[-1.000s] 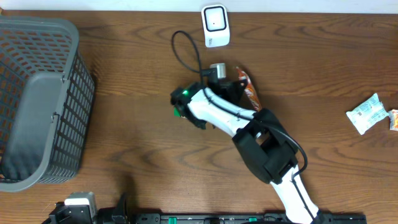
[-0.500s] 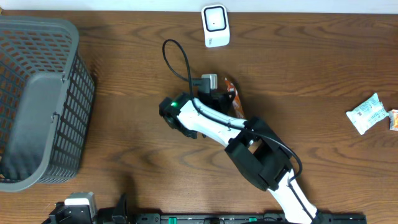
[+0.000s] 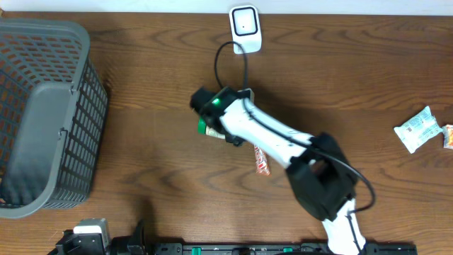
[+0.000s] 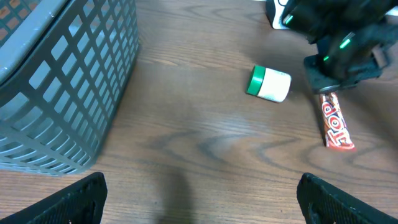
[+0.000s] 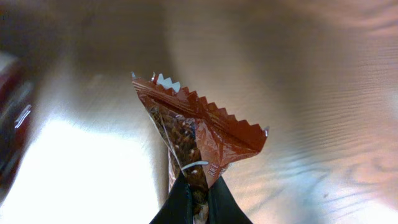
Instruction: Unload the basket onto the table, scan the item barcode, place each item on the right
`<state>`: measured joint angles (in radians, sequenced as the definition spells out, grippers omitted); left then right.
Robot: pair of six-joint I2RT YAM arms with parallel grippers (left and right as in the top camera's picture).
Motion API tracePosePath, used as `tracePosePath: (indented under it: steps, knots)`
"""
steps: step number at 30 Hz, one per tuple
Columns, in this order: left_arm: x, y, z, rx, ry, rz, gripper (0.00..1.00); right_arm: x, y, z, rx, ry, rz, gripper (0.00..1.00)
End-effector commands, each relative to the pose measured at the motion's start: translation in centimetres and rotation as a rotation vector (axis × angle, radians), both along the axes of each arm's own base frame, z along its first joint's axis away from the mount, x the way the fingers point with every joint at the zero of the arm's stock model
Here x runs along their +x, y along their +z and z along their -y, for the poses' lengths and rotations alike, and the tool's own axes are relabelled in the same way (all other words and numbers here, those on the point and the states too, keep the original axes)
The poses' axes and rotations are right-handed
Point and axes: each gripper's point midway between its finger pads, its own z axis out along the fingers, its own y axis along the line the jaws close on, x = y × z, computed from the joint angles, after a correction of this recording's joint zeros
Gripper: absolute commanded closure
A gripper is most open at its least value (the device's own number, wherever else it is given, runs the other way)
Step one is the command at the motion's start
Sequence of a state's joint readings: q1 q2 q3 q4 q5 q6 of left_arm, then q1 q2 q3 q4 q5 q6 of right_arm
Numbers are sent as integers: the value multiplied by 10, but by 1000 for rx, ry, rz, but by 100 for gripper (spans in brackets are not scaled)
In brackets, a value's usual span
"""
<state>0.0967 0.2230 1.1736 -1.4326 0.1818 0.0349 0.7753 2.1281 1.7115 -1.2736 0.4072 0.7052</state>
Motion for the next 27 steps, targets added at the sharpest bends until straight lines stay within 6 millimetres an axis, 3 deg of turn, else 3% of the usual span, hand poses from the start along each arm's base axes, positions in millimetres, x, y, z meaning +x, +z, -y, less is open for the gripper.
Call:
tracePosePath:
  steps: [1, 6, 7, 8, 9, 11, 15, 18, 21, 27]
  knots:
    - [-1, 2, 1, 9, -12, 9, 2, -26, 1, -27, 262, 178, -271, 99]
    - [-1, 2, 1, 9, -12, 9, 2, -3, -5, 10, 270, 101, -287, 97]
    - [-1, 2, 1, 9, -12, 9, 2, 1, -6, 17, 265, 84, -282, 89]
    - [-1, 2, 1, 9, -12, 9, 2, 5, -6, 22, 265, 74, -280, 67]
    - [-1, 2, 1, 9, -12, 9, 2, 9, -6, 28, 269, 77, -279, 37]
    - [-1, 2, 1, 10, -13, 9, 2, 14, -6, 32, 289, 87, -281, 1]
    - [-1, 2, 1, 9, -12, 9, 2, 13, -6, 37, 329, 64, -311, 1]
    - [-1, 2, 1, 9, -12, 10, 2, 7, -5, 36, 324, 61, -332, 14]
    - [-1, 2, 1, 9, -12, 9, 2, -1, -5, 24, 329, 91, -345, 19]
    - [-1, 2, 1, 9, -12, 9, 2, -13, -22, 25, 299, 38, -352, 23]
